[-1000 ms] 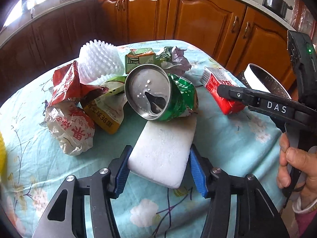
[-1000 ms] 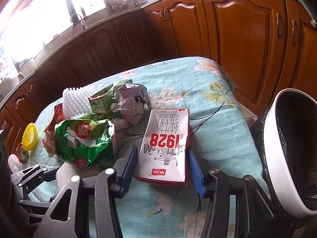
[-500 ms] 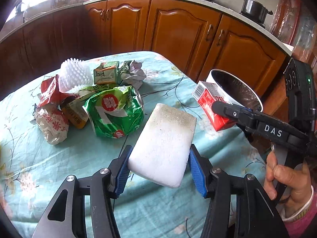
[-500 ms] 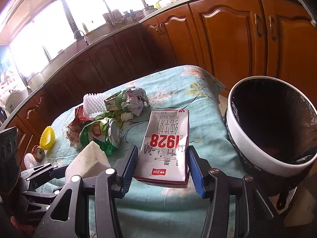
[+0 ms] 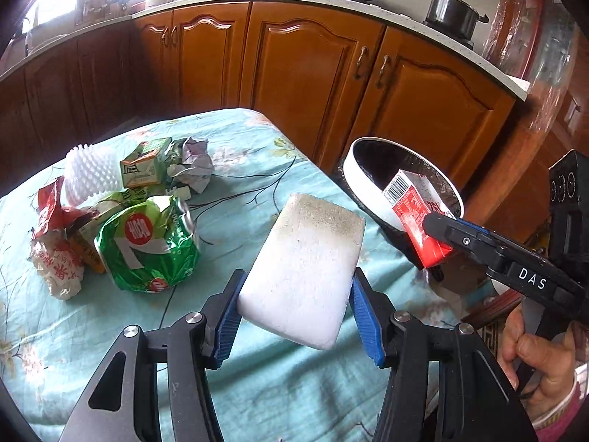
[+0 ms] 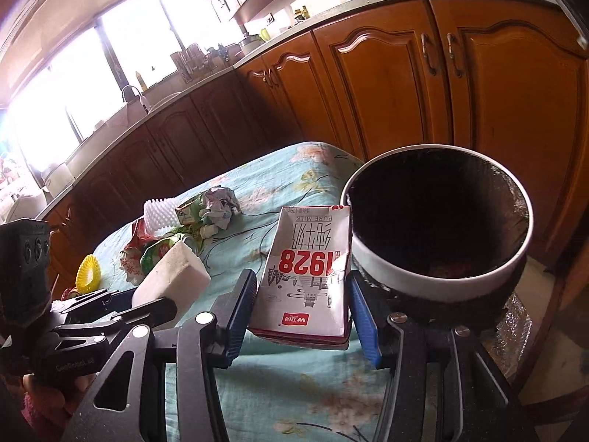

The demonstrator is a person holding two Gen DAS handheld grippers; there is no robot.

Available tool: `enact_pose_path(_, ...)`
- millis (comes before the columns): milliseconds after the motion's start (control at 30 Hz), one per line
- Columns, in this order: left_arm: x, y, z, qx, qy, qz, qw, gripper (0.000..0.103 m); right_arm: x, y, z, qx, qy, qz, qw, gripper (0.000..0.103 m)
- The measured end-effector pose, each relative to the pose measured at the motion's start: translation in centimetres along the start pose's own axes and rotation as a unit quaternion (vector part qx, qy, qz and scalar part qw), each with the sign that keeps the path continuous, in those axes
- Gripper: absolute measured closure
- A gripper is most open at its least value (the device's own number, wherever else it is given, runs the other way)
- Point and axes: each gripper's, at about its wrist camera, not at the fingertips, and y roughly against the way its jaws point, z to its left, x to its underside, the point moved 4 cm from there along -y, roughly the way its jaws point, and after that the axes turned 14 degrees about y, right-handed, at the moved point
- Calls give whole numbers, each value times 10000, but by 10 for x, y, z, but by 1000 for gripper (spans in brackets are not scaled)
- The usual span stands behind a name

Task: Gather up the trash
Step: 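Move the sponge and carton over the trash bin and open both tools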

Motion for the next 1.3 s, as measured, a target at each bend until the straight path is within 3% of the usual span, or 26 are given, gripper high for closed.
enact_pose_path(500, -20, -37, -55, 183, -410, 105, 9989, 49, -1, 21, -59, 390, -379, -161, 9984, 52)
enact_pose_path(933, -51, -84, -94, 120, -646, 209, 9976, 49, -16, 5, -96, 583, -433, -66, 9973, 52)
enact_pose_path(967, -53, -89, -96, 114, -666, 237, 9974, 49, -17, 3, -99, 590, -433, -44, 9973, 55)
enact_pose_path(1000, -56, -95, -98, 100, -683, 264, 9973, 48, -18, 0, -102, 579, -442, 1, 9973, 69)
enact_pose_path(1033, -59, -100, -100, 151, -657, 244, 9974, 48, -19, -2, -106, 572, -471, 44, 9972, 73)
enact_pose_path(1300, -68, -134, -113, 67, -776, 391, 9962, 46, -22, -10, -124, 663, -579, 102, 9961, 80)
